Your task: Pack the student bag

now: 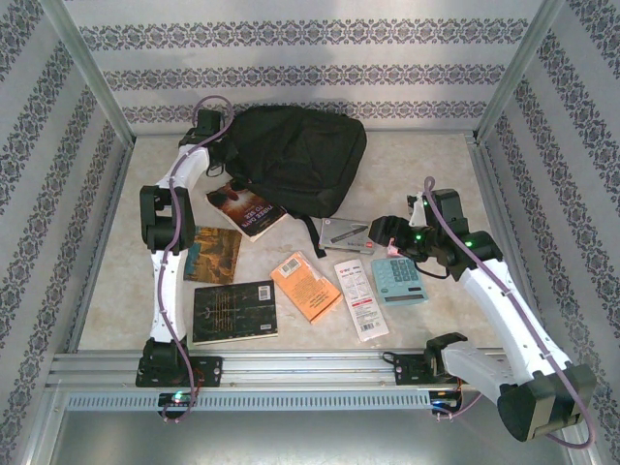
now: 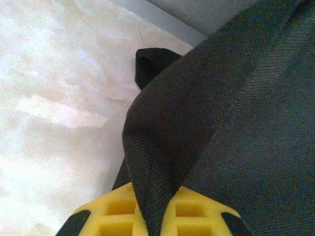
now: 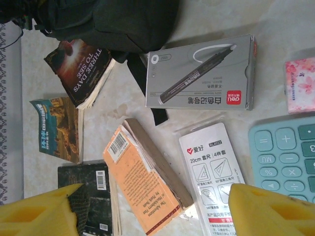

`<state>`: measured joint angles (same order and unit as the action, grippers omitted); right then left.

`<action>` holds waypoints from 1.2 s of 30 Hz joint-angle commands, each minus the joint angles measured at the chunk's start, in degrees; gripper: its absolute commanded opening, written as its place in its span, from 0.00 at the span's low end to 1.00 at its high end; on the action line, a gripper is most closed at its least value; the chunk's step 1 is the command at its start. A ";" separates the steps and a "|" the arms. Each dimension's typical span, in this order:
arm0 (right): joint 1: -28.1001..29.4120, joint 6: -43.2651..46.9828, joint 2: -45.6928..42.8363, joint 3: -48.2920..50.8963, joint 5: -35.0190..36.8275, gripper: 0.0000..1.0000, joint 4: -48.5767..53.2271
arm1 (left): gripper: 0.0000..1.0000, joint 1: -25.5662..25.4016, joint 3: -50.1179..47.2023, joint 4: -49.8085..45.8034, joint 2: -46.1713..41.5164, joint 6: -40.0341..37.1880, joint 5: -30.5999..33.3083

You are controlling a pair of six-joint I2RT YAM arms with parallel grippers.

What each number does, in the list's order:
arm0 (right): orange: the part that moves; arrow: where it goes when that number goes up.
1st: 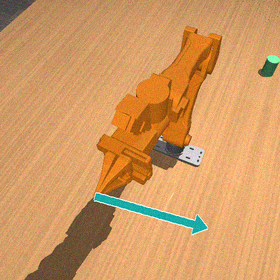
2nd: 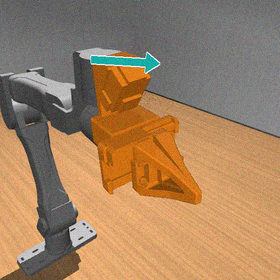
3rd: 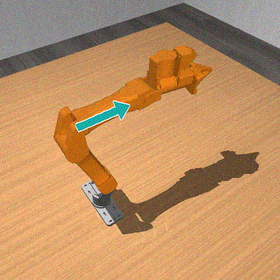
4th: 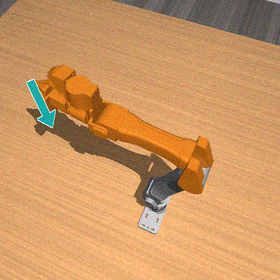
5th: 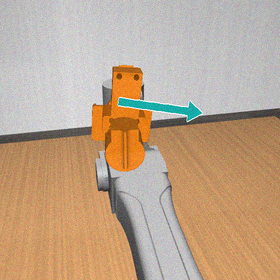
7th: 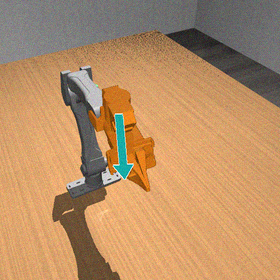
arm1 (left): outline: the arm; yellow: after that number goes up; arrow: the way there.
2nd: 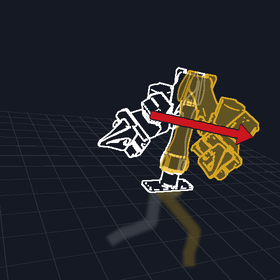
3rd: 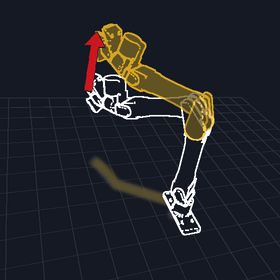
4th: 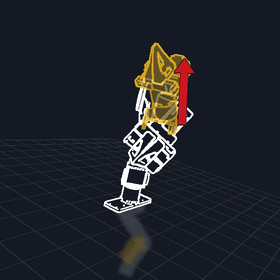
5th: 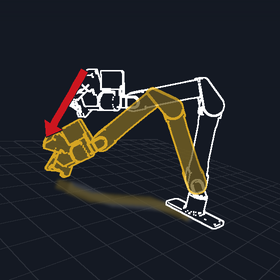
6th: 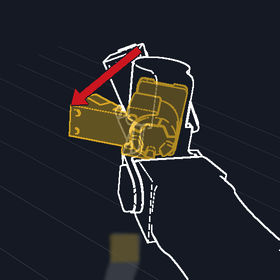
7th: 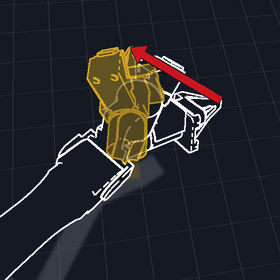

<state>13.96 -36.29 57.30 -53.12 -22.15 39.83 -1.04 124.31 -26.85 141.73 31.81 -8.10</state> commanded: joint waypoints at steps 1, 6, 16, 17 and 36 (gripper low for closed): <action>-0.61 -0.48 -0.31 0.53 -0.73 0.73 -2.16 | 0.00 -0.18 -2.12 3.74 -3.56 4.23 -4.74; -2.10 -4.27 0.35 0.88 -0.30 0.62 -4.39 | 0.00 -0.85 -8.18 8.26 -11.23 9.76 -5.84; 1.17 -7.98 13.13 -5.07 2.75 0.61 -9.35 | 0.00 -4.96 -32.10 20.76 -33.62 23.61 -3.68; 2.03 -7.83 15.48 -6.23 3.41 0.61 -9.75 | 0.00 -5.31 -34.25 21.91 -35.77 24.84 -3.20; 9.31 -9.63 58.76 -42.63 6.73 0.25 -9.96 | 0.00 -8.40 -50.04 25.92 -55.86 34.07 2.99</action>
<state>24.10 -46.30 112.12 -88.23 -17.10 30.70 -7.90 75.99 -3.14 91.11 62.26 -3.70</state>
